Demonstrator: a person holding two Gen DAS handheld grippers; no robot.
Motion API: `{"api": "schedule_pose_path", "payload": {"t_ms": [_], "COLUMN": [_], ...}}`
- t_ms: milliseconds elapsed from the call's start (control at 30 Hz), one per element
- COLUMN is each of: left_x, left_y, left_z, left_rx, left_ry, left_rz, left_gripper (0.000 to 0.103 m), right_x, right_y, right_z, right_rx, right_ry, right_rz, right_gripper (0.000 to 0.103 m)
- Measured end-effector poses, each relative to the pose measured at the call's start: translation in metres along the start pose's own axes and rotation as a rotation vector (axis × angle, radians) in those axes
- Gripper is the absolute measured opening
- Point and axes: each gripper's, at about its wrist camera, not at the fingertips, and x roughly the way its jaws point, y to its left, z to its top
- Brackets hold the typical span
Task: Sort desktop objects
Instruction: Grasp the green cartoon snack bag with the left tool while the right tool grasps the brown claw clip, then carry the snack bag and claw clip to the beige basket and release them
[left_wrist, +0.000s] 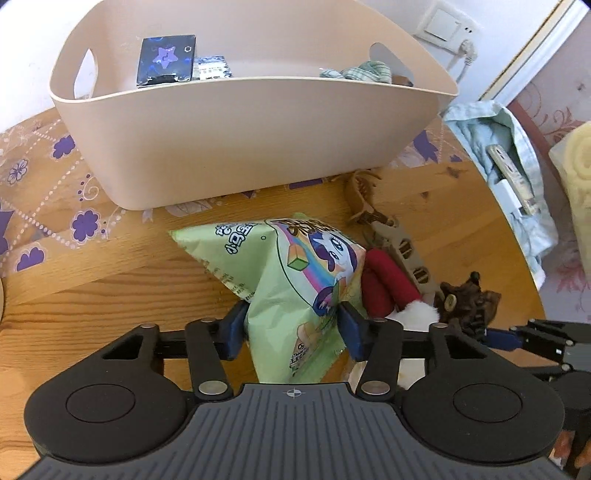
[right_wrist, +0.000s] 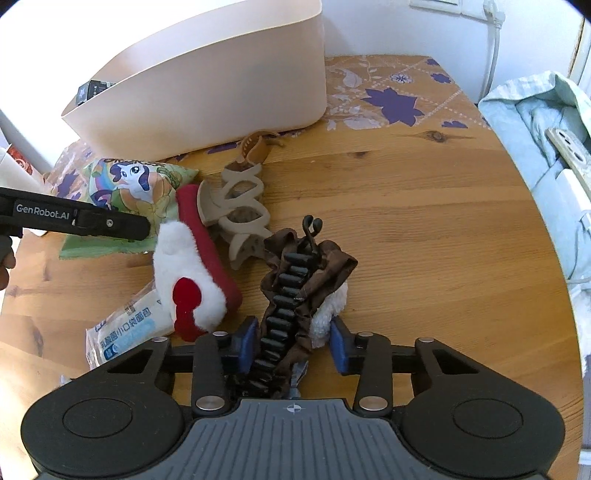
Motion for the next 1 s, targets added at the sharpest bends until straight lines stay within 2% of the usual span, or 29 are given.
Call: {"api": "schedule_pose_path", "payload": {"t_ms": [233,467,667,833,1000], "left_x": [-0.011,-0.041,-0.064,-0.085,-0.114], "left_y": [-0.006,-0.012,-0.012,-0.013,-0.023], "left_z": [-0.006,-0.015,-0.019,-0.02,-0.019], "left_rx": [0.028,0.08,0.079,0.049,0.097], "left_ry": [-0.024,-0.068,-0.095,-0.139,-0.173], "left_rz": [0.002,0.011,0.026,0.021,0.005], "left_gripper": [0.042,0.042,0.041,0.041,0.041], "right_x": [-0.016,-0.042,-0.063,-0.086,-0.109], "right_y": [-0.011,-0.025,-0.031,-0.035,-0.035], "right_z": [0.001,0.012,0.027,0.045,0.068], "right_rx": [-0.012,-0.019,-0.031,-0.049,-0.074], "right_ry": [-0.029,-0.076,-0.126,-0.18,-0.236], "right_rz": [0.002,0.003,0.015,0.033,0.042], "right_gripper": [0.037,0.037,0.037,0.037,0.037]}}
